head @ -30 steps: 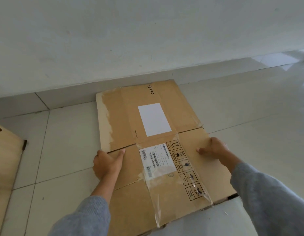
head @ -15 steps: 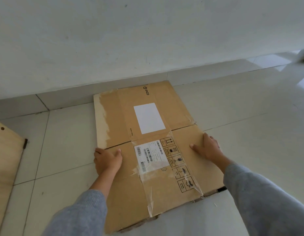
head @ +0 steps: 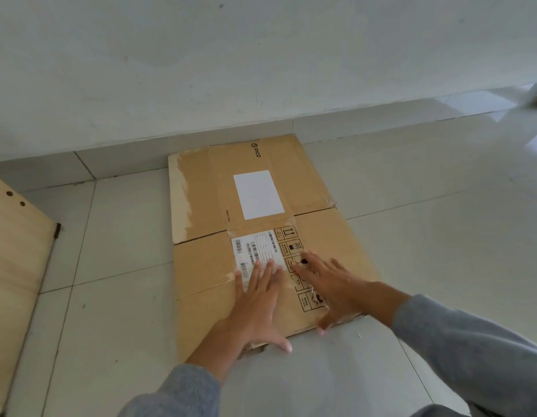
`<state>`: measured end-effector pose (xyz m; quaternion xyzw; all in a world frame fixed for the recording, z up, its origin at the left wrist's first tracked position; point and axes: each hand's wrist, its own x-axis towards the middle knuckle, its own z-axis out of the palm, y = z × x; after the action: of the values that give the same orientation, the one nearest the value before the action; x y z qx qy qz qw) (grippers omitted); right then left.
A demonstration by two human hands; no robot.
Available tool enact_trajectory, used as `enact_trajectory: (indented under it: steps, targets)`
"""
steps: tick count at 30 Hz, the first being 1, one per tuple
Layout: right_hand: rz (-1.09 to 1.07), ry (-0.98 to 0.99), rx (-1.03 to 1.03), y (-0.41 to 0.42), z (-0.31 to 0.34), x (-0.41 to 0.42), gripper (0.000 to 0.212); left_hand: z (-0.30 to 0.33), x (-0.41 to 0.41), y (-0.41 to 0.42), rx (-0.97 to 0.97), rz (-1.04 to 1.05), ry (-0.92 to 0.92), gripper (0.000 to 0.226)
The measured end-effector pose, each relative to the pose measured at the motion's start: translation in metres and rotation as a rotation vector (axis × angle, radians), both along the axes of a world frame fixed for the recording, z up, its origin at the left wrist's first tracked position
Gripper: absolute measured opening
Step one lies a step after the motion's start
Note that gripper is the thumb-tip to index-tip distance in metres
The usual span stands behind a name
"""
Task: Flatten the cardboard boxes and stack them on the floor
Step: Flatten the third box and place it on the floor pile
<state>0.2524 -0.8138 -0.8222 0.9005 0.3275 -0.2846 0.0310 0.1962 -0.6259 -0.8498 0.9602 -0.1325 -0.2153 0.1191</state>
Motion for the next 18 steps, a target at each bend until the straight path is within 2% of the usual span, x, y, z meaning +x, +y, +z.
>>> enact_trajectory:
  steps: [4, 8, 13, 18]
  targets:
    - [0.079, -0.179, -0.099, 0.009, -0.019, -0.015, 0.137, -0.006, -0.005, -0.009, 0.137, -0.002, -0.051, 0.135]
    - [0.12, -0.282, -0.151, 0.011, -0.028, -0.019, 0.131, -0.009, -0.006, -0.011, 0.186, -0.009, -0.073, 0.129]
    - [0.173, -0.338, -0.156, 0.011, -0.029, -0.017, 0.12, -0.01, -0.006, -0.015, 0.224, -0.033, -0.095, 0.127]
    - [0.153, -0.357, -0.156, 0.007, -0.036, -0.017, 0.12, -0.015, -0.006, -0.016, 0.243, -0.048, -0.128, 0.128]
